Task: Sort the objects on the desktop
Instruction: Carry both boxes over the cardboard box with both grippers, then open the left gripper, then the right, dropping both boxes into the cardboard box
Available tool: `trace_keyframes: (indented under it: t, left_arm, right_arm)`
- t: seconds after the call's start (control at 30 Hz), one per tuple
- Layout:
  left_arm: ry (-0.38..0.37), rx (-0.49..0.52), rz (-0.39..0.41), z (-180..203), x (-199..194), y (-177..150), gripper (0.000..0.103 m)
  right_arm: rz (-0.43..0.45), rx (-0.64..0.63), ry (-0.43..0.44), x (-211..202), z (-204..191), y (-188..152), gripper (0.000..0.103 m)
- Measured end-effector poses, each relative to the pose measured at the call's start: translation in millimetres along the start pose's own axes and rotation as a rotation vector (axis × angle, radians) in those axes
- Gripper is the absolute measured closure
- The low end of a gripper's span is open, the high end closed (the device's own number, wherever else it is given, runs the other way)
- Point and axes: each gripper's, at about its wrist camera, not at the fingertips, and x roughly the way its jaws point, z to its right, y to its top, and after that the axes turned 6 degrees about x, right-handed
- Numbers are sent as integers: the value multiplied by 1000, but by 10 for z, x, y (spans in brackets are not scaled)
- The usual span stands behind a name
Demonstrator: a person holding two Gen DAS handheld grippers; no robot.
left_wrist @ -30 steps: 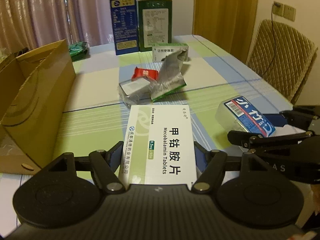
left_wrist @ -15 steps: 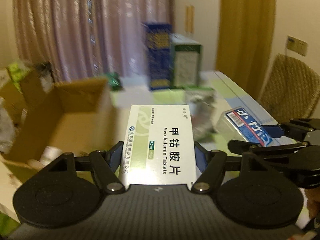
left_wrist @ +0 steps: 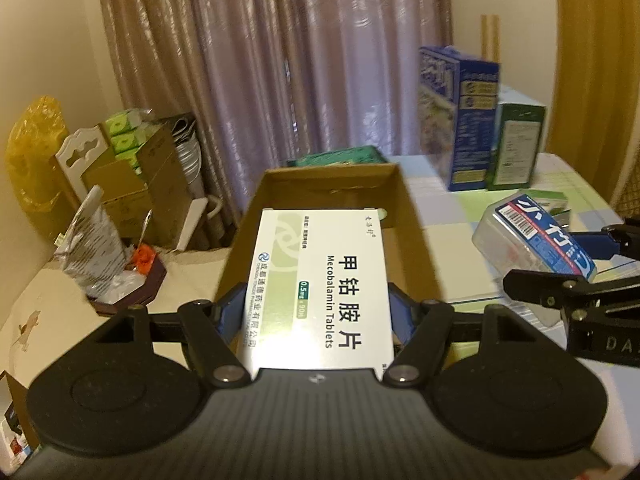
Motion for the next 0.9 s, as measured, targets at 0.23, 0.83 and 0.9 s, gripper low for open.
trace_keyframes:
  t: [0.23, 0.83, 0.9]
  left_arm:
    - [-10, -26, -12, -293, 265, -35, 36]
    - [-72, -80, -20, -412, 816, -16, 35]
    - [-70, -82, -23, -429, 838, -19, 27]
  right_arm:
    - [-48, -18, 17, 449, -291, 45, 50]
    - [-103, -16, -10, 992, -308, 58, 50]
    - [-110, -7, -11, 1035, -278, 58, 50]
